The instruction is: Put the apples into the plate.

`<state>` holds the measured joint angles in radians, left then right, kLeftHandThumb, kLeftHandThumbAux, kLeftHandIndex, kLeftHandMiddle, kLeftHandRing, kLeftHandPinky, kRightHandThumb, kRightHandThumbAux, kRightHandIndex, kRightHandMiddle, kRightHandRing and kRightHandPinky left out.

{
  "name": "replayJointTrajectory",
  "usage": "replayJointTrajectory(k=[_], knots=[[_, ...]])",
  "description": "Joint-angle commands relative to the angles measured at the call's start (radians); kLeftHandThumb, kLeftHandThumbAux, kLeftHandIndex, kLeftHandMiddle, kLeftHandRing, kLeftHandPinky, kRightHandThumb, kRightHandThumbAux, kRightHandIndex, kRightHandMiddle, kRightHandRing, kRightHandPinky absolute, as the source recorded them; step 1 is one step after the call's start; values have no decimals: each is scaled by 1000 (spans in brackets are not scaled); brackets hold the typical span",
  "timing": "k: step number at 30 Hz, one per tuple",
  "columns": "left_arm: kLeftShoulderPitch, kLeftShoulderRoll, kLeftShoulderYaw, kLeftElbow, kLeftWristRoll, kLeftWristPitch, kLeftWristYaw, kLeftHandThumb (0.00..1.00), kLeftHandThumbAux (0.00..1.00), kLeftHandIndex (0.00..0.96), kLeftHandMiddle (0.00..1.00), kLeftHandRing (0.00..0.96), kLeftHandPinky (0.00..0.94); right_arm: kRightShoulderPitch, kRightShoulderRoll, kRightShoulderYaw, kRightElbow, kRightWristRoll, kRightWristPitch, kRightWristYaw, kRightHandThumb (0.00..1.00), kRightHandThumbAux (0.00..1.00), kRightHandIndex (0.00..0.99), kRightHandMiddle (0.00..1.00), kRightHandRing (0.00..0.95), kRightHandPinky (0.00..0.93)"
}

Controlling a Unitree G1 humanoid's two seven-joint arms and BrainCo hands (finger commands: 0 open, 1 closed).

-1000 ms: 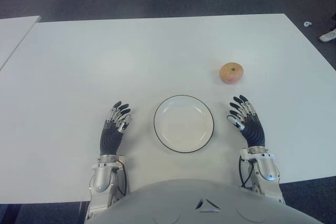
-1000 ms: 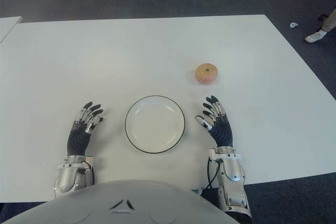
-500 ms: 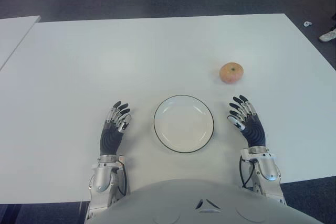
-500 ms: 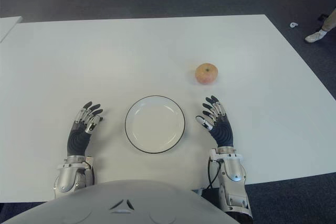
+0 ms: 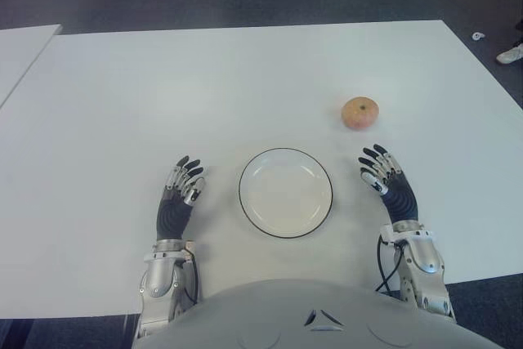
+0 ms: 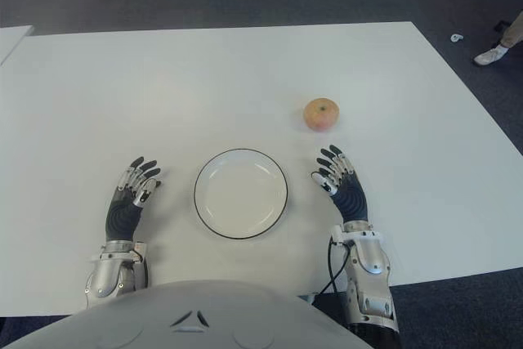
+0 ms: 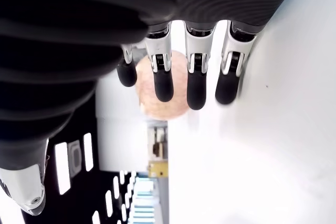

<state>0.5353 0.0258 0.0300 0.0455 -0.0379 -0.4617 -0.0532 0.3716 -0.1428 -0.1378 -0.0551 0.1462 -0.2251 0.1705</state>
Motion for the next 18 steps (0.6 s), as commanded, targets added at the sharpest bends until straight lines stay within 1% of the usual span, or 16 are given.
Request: replayJointTrajectory(k=[1, 5, 12, 14, 18], knots=[[2, -2, -1, 42, 12, 13, 3, 232, 506, 124, 197, 234, 279, -49, -17, -26, 23, -1, -33, 2, 414, 595, 116, 179, 194, 239], [-1, -2, -1, 48, 19, 9, 7, 233, 503, 124, 194, 232, 282, -103, -40, -53, 10, -4, -35, -5, 425, 594, 121, 177, 189, 223], [-6, -5, 0, 53, 21, 11, 9, 228, 506, 121, 197, 237, 286, -160, -60, -69, -34, -21, -23, -22, 471, 578, 128, 172, 173, 195], [-8, -5, 0, 56, 19, 12, 8, 227, 509, 120, 197, 238, 285, -175, -61, -70, -37, -32, -31, -30, 481, 572, 129, 170, 170, 192], [-14, -4, 1, 61, 11, 16, 2, 227, 518, 122, 199, 240, 286, -211, -66, -70, -42, -118, -91, -78, 498, 563, 128, 157, 157, 179]])
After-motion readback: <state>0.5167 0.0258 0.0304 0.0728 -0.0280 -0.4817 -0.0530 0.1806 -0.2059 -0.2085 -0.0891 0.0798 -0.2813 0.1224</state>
